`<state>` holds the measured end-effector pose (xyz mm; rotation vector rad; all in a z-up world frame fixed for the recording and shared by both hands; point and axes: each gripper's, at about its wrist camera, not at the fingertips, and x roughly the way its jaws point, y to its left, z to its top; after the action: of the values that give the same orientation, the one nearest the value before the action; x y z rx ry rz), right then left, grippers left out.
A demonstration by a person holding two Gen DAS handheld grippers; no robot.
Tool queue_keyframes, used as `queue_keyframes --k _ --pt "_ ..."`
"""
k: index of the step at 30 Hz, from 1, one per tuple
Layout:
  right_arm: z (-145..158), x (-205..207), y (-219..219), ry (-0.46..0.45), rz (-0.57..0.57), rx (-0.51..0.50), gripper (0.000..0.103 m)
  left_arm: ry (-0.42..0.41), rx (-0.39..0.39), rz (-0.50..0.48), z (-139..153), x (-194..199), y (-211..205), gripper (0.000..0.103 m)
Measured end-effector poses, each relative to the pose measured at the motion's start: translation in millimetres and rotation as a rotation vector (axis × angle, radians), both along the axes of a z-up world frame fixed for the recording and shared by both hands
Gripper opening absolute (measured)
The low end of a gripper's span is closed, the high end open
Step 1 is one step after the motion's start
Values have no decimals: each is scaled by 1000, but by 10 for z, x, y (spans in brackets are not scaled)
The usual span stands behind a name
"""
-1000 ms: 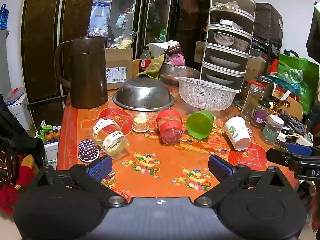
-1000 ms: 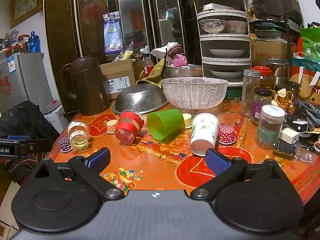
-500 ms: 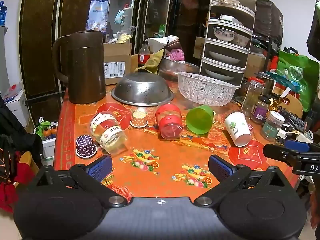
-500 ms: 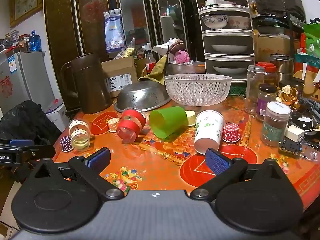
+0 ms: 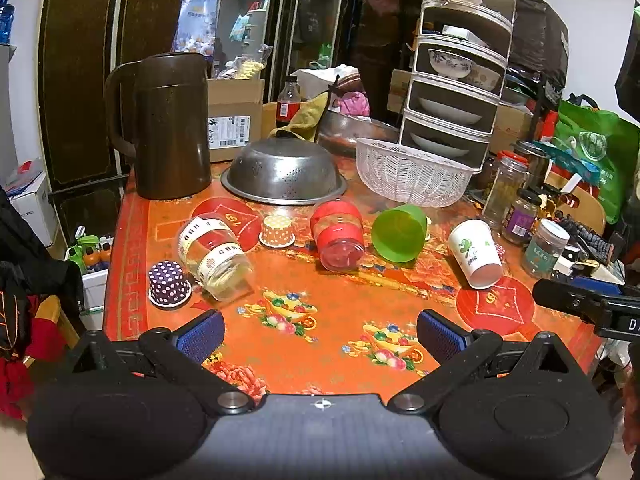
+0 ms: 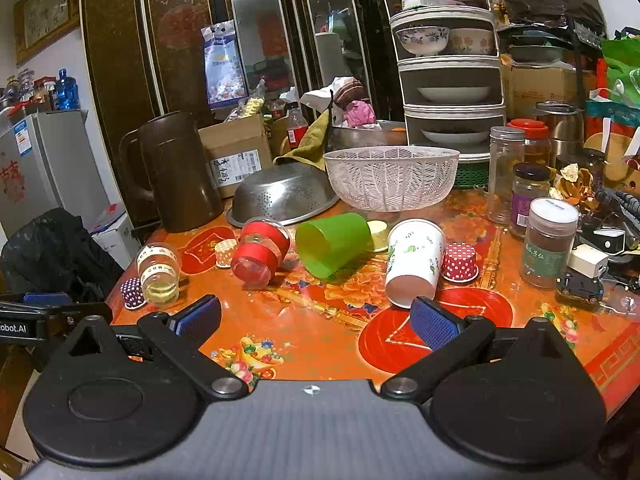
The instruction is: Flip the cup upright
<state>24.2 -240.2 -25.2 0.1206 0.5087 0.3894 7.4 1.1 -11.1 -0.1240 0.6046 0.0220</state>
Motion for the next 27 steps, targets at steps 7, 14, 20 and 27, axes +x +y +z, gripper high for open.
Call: queue_keyframes --k 7,14,20,27 --pt "-6 -10 2 2 4 4 102 6 3 3 -16 -5 -22 103" --pt "2 -8 -1 -1 0 7 102 8 -2 1 -15 -13 -21 103" --pt "2 -9 -12 0 1 9 102 9 -3 5 -15 -5 -22 103" --pt "7 7 -8 4 6 13 102 8 -2 7 -12 1 -20 103"
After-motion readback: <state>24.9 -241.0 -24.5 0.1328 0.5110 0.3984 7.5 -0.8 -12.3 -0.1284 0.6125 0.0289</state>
